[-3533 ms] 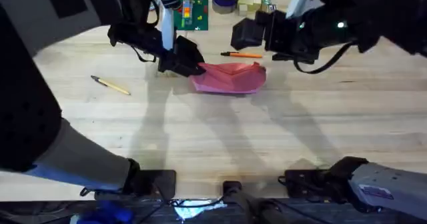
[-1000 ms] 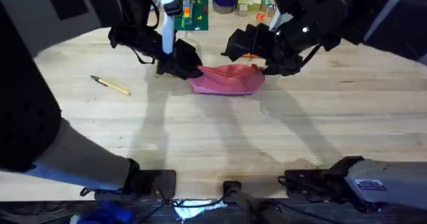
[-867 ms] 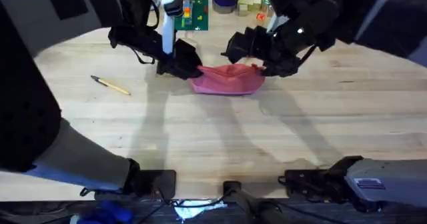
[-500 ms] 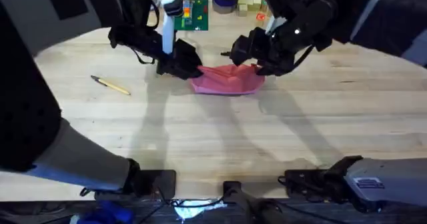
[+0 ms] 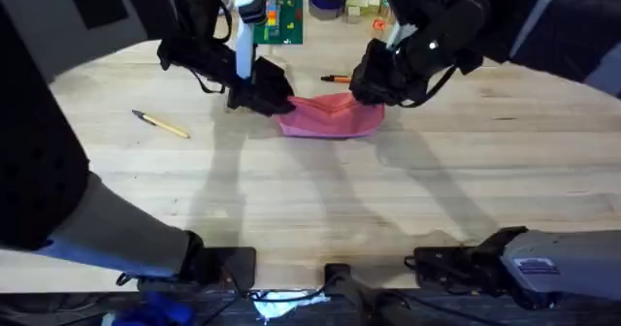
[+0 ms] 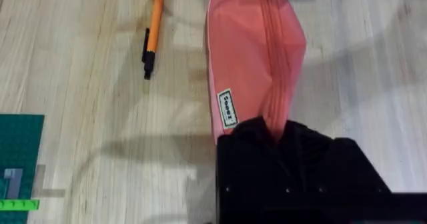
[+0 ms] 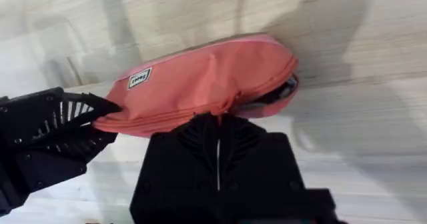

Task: Unzip the bag, pick up the pens from the table one at a time and place them inside, then zip the bag closed.

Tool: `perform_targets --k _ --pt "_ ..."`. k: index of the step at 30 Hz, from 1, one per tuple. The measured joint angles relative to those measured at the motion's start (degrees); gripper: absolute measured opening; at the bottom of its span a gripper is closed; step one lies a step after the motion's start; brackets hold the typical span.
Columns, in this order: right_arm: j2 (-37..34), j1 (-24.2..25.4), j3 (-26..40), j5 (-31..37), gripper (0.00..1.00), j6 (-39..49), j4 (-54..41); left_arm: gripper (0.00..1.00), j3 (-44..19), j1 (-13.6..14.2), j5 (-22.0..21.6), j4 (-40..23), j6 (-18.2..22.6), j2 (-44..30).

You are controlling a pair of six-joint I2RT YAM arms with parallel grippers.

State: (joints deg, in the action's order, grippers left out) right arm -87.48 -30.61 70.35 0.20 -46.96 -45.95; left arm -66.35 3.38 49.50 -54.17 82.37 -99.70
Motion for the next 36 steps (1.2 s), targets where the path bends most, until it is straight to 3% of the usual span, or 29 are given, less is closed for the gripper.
perform_targets --k 11,19,36 --pt "0.0 0.0 0.0 -0.5 0.030 0.0 0.2 0.041 0.0 0.0 0.0 0.0 0.0 0.0" --pt "0.0 -0.3 0.0 -4.7 0.031 0.0 3.3 0.042 0.0 0.0 0.0 0.0 0.0 0.0" --pt "-0.6 -6.4 0.0 -5.3 0.032 -0.4 9.9 0.042 0.0 -0.1 -0.1 0.0 0.0 0.0"
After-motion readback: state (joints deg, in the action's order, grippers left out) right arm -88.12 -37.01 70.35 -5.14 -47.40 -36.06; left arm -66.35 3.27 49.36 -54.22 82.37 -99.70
